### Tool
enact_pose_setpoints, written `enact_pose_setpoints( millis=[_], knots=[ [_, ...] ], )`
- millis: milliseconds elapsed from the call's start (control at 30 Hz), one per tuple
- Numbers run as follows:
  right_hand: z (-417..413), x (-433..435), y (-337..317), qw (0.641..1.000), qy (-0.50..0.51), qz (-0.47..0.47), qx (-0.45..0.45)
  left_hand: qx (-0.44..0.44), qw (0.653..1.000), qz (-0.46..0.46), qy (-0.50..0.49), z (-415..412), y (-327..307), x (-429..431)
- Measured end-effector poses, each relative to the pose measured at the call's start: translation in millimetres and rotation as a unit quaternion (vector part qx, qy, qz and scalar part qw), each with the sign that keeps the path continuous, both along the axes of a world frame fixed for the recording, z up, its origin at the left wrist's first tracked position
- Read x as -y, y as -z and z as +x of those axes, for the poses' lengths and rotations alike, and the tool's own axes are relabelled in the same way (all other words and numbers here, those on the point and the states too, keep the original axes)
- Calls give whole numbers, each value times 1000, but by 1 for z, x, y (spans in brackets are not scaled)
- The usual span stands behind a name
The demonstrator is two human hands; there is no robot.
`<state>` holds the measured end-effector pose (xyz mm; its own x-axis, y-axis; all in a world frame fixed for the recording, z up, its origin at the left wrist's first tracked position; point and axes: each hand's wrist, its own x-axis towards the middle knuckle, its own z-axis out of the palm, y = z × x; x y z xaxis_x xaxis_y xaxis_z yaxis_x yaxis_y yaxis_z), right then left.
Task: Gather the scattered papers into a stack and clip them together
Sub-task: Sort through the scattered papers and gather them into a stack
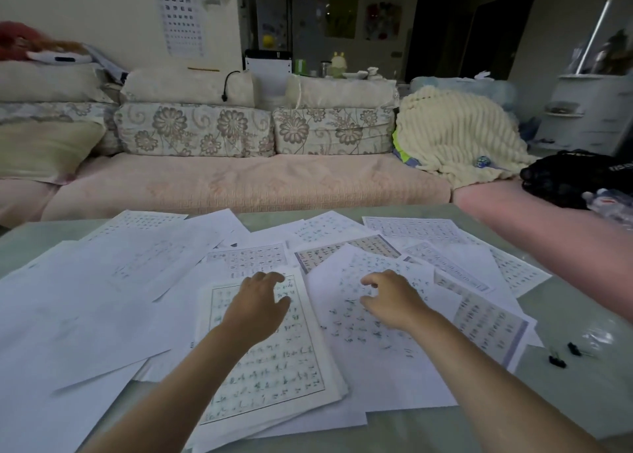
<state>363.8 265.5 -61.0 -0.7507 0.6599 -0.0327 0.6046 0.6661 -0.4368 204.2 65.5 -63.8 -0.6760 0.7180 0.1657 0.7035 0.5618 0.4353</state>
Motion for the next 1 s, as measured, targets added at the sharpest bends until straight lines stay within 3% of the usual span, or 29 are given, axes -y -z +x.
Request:
enact_pose_setpoints(
  millis=[233,433,600,767,900,1000],
  knots=[
    [41,-53,20,993,64,43,94,-2,990,-125,67,23,9,-93],
    [53,-82,37,993,37,25,111,-4,965,-263,6,12,17,-147],
    [54,-95,43,996,11,32,88,-5,971,-236,-40,-4,15,-170],
    [52,-103,43,998,13,30,60,134,973,-178,-54,-28,11,-179],
    [47,-106,43,998,15,18,52,154,978,-142,-9,-24,9,-178],
    [46,-104,40,999,16,2,38,222,974,-54,7,-18,5,-174]
  ],
)
